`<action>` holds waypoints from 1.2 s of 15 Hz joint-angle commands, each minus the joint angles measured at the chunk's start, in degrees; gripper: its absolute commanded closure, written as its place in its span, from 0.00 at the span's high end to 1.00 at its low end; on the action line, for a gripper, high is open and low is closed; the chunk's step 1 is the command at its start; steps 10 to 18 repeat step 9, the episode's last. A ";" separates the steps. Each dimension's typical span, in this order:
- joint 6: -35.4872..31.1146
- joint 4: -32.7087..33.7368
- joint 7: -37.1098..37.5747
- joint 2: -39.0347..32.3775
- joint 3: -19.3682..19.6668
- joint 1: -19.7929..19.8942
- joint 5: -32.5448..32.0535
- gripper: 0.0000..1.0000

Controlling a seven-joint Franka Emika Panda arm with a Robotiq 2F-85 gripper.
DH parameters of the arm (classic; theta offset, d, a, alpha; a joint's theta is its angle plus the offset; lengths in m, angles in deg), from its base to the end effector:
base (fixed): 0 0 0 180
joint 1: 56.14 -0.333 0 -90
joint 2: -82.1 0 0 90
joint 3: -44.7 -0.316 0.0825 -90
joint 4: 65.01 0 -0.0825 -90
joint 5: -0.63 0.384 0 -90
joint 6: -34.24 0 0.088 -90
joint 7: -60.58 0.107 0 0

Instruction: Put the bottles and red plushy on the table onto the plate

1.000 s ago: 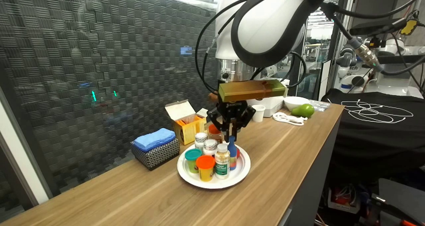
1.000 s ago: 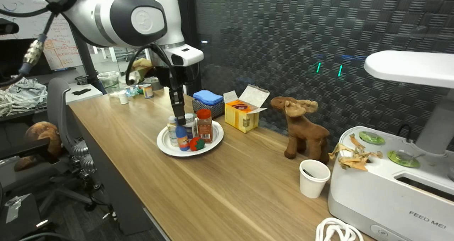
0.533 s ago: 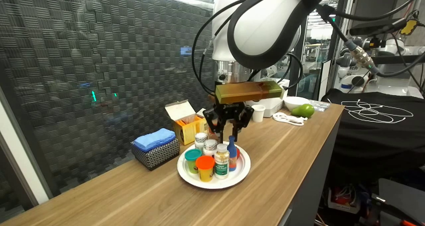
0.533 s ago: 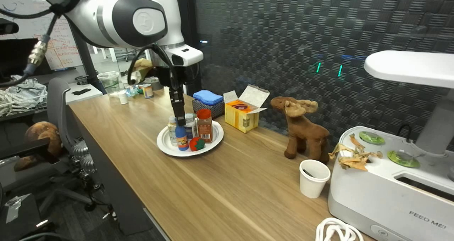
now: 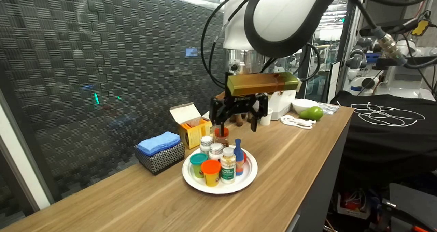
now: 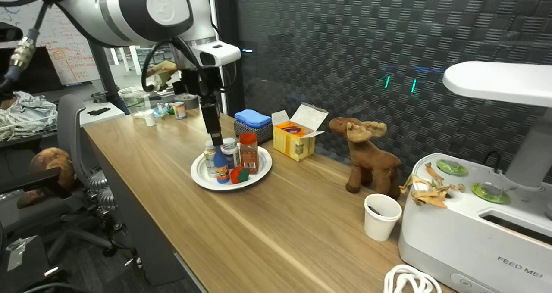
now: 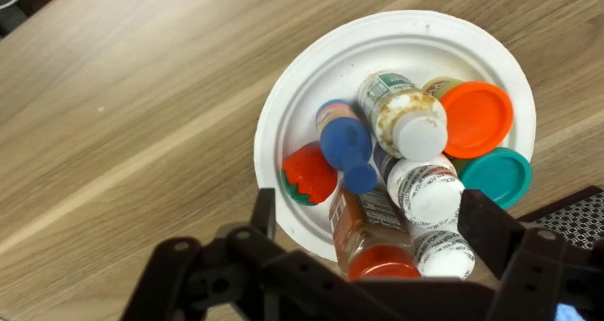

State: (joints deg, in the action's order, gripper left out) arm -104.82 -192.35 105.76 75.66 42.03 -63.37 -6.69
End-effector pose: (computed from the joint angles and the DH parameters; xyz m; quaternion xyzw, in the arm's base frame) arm 0.5412 0.0938 0.3333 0.9641 -0.2583 0.0601 0.0154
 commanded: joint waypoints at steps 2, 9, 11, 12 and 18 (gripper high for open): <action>4.47 -8.35 -0.63 11.26 -0.59 0.36 -1.98 1.00; 5.56 -13.42 -4.19 16.64 -2.23 1.94 0.32 1.00; 5.56 -13.42 -4.19 16.64 -2.23 1.94 0.32 1.00; 5.56 -13.42 -4.19 16.64 -2.23 1.94 0.32 1.00; 5.56 -13.42 -4.19 16.64 -2.23 1.94 0.32 1.00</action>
